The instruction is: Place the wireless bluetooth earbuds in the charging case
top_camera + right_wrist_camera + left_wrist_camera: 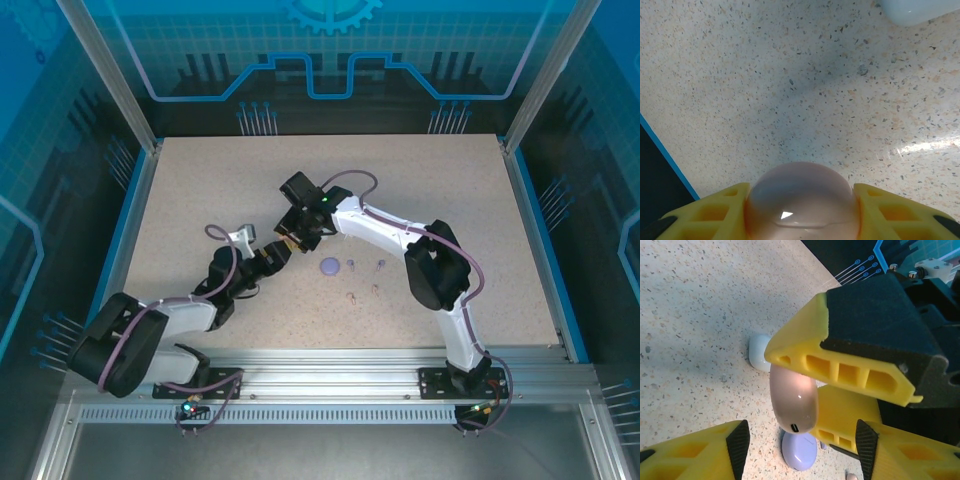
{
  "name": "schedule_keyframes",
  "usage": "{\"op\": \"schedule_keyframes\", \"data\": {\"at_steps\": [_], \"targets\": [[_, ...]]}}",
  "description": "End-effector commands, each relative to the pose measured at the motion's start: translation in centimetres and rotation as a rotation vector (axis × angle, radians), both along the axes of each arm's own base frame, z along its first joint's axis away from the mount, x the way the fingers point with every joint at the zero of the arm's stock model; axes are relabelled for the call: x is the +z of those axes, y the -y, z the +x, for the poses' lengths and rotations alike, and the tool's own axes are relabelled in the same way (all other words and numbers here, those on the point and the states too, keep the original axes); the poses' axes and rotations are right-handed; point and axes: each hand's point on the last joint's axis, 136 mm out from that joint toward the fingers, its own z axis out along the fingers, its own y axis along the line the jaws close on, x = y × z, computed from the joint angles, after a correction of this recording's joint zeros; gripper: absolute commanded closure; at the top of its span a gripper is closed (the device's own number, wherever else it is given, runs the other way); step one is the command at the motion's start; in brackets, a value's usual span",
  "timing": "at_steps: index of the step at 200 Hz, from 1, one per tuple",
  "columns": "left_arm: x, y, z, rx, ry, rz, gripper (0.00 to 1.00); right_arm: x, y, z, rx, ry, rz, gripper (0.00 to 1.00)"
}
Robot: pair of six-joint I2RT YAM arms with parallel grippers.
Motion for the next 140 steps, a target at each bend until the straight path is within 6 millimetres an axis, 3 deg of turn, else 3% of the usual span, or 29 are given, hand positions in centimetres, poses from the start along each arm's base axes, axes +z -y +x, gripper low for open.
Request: {"op": "schedule_keyframes", "data": {"at_steps": [1, 140], "targets": [[1.72, 0.45, 1.27, 0.008, 0.063, -0.005, 0.43, 1.23, -0.89, -0.26, 0.007, 0.003, 0.032, 0.55], [1.01, 0.67, 2.16, 0.017, 0.045, 0.000, 0.62, 1.20, -1.25, -0.57, 0.019, 0.001, 0.050, 0.55]]}}
